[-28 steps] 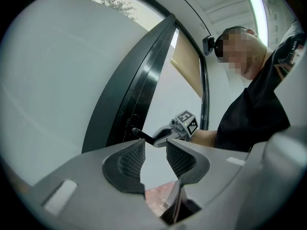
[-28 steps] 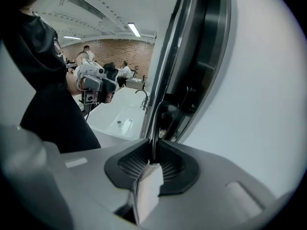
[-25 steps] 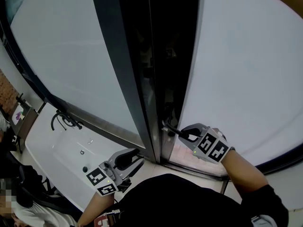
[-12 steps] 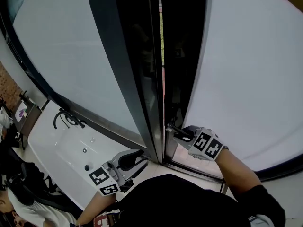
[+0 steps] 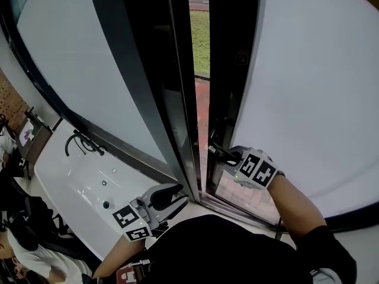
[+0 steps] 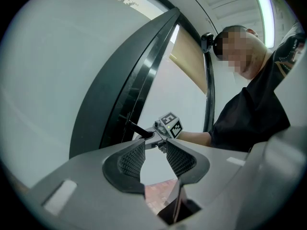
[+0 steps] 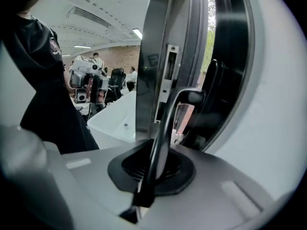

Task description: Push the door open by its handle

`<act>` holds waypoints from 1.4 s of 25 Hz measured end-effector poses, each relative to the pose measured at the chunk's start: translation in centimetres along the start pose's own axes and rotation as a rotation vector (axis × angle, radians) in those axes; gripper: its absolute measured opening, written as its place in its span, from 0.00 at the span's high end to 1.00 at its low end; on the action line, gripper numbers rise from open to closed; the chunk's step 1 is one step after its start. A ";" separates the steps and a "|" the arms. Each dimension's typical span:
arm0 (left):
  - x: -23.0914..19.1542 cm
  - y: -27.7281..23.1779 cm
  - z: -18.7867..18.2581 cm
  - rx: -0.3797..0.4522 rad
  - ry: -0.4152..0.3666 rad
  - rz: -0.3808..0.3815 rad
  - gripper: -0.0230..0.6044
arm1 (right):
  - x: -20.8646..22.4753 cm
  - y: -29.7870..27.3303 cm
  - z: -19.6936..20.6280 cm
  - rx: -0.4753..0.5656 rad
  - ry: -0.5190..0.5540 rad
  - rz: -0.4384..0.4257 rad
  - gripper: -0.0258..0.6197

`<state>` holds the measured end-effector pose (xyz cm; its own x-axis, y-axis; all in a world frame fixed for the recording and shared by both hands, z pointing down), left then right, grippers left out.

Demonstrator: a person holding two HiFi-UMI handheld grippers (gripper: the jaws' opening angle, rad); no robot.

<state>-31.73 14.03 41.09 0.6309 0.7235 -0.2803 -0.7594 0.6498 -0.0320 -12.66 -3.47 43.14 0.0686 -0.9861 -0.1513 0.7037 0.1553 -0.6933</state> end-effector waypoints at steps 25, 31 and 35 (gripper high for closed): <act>-2.3 -23.6 1.1 -0.097 -0.039 0.187 0.75 | 22.8 1.6 6.8 -0.018 -0.185 0.185 0.96; -5.0 -28.1 -0.3 -0.132 -0.025 0.281 0.75 | 30.1 4.6 10.5 -0.056 -0.280 0.307 0.96; -7.0 -29.2 -1.0 -0.129 -0.004 0.266 0.75 | 34.7 6.8 13.0 -0.079 -0.345 0.397 0.96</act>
<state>-14.12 -10.28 42.98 0.4071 0.8656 -0.2914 -0.9121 0.4022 -0.0797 3.74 -37.41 42.34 0.5571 -0.8104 -0.1815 0.5219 0.5117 -0.6825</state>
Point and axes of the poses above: the fingertips, and each gripper's own axes: y backward along the fingers, x to its right, z out of its underside, the point moved 9 cm from there along y, backward along the fingers, and after that the axes turned 3 degrees about -x, right-handed, at the moved point
